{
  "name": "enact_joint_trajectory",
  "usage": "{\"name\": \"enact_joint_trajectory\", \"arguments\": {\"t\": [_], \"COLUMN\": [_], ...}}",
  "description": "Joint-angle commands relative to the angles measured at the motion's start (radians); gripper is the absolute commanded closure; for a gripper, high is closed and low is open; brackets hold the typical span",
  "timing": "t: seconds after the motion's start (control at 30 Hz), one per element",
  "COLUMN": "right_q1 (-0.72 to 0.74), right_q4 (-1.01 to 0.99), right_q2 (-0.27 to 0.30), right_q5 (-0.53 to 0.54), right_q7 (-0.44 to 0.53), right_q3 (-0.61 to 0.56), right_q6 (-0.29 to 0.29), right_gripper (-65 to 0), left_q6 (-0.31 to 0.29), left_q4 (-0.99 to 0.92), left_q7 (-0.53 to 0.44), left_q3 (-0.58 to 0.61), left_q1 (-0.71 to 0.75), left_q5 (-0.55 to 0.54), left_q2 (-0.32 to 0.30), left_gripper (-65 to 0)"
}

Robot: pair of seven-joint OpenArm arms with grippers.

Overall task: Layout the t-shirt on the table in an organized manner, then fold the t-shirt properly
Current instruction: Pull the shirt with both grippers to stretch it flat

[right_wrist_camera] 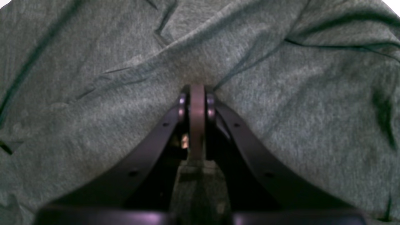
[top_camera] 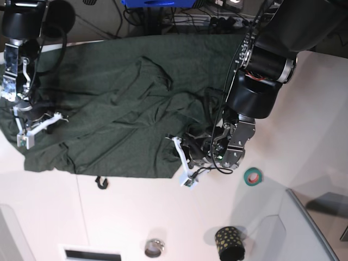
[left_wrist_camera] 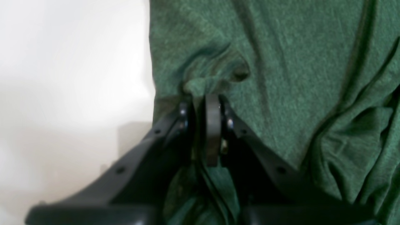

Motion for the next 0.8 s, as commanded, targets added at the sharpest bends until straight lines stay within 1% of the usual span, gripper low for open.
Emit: {"name": "enact_joint_trajectory", "arguments": {"t": [0.0,0.1,0.23,0.4,0.43,0.5,0.53,0.57,0.67,0.77], "right_q1": [0.016,0.016,0.016,0.016,0.014,0.013,0.013,0.013,0.017,0.059], "right_q4": [0.013,0.013,0.013,0.013,0.016,0.04,0.057,0.079,0.142,0.171], "right_q2": [0.015,0.015,0.018,0.018,0.019,0.024,0.033,0.035,0.033,0.033], "right_q5": [0.007,0.007,0.007,0.007,0.006,0.006,0.006,0.006,0.006,0.006], "right_q7": [0.023,0.023,0.023,0.016,0.01,-0.022,-0.034,-0.042,-0.057,-0.091], "right_q3": [0.004,0.004,0.004,0.0,-0.019,-0.098,-0.132,-0.163,-0.23,-0.309], "right_q6": [0.003,0.003,0.003,0.008,0.034,0.126,0.155,0.166,0.143,0.149], "right_gripper": [-0.3,-0.3,-0.3,-0.3,-0.3,-0.2,-0.2,-0.2,-0.2,-0.2], "left_q6": [-0.001,-0.001,-0.001,-0.001,-0.001,-0.001,-0.001,-0.001,-0.001,-0.001], "left_q4": [0.014,0.016,0.018,0.091,0.097,0.105,0.105,0.107,0.111,0.107], "left_q7": [-0.011,-0.01,-0.008,-0.004,0.004,0.038,0.039,0.038,0.039,0.039], "left_q3": [-0.002,-0.002,-0.003,-0.003,-0.003,-0.003,-0.003,-0.003,-0.003,-0.003], "left_q1": [-0.032,-0.032,-0.034,-0.026,-0.026,-0.032,-0.032,-0.034,-0.034,-0.032], "left_q5": [-0.009,-0.009,-0.009,-0.009,-0.009,-0.009,-0.009,-0.009,-0.009,-0.009], "left_q2": [0.007,0.007,0.007,0.007,0.007,0.007,0.007,0.007,0.007,0.007], "left_gripper": [-5.6,0.0,0.0,0.0,0.0,0.0,0.0,0.0,0.0,0.0]}}
